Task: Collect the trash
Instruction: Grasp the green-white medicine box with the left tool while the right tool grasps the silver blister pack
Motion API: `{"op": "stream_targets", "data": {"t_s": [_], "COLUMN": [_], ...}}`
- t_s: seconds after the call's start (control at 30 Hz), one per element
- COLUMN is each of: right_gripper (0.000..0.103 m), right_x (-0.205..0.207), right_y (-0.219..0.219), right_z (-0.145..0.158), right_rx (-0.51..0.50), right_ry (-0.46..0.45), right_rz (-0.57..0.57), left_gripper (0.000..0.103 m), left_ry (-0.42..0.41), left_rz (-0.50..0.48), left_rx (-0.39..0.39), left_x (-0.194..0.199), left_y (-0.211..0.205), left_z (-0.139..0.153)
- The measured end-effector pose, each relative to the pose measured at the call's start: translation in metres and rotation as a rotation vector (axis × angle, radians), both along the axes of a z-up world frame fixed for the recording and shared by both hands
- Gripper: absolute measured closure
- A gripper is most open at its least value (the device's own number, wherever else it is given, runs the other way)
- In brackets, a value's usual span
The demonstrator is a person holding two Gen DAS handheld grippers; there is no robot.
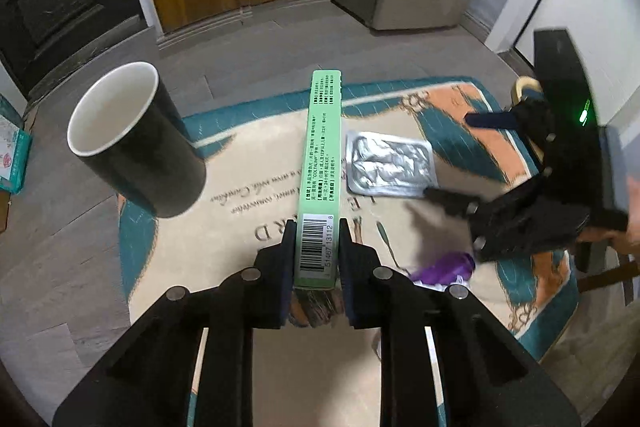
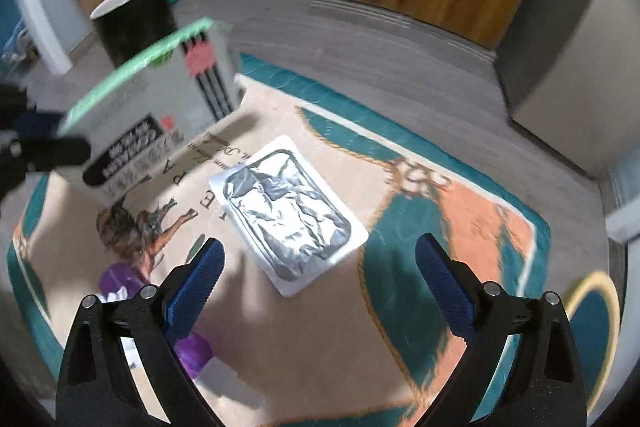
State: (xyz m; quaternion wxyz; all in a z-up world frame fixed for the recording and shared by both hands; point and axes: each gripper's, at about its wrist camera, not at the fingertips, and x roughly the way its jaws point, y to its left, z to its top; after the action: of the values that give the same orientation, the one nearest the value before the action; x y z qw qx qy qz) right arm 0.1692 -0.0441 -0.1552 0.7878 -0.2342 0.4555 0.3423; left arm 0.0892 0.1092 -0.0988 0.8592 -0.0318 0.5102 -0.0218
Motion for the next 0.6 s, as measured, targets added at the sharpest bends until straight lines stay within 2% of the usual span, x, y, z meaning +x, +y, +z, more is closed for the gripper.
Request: {"op": "stream_targets", "data": {"t_s": [0.2, 0.53, 0.6], "right_gripper": [0.007, 0.009, 0.028], "right_x": [0.008, 0.009, 0.006], "right_y": [0.014, 0.036, 0.035], "right_z": [-0.015, -0.032, -0.031], "right_rx": [0.021, -0.053, -0.038], "right_ry": [0.060, 0.026, 0.040], "right_rz": [0.077, 0.157, 0.162], "left_gripper": [0.084, 0.084, 0.084], "left_ry": [0.017, 0.037, 0.040], "left_rz": [0.024, 0.030, 0.034], "left_rx": [-0.016, -0.021, -0.016], "left_x": [0.009, 0.015, 0.016], "left_y": [0.004, 0.008, 0.008], "left_z": [-0.003, -0.008, -0.009]}}
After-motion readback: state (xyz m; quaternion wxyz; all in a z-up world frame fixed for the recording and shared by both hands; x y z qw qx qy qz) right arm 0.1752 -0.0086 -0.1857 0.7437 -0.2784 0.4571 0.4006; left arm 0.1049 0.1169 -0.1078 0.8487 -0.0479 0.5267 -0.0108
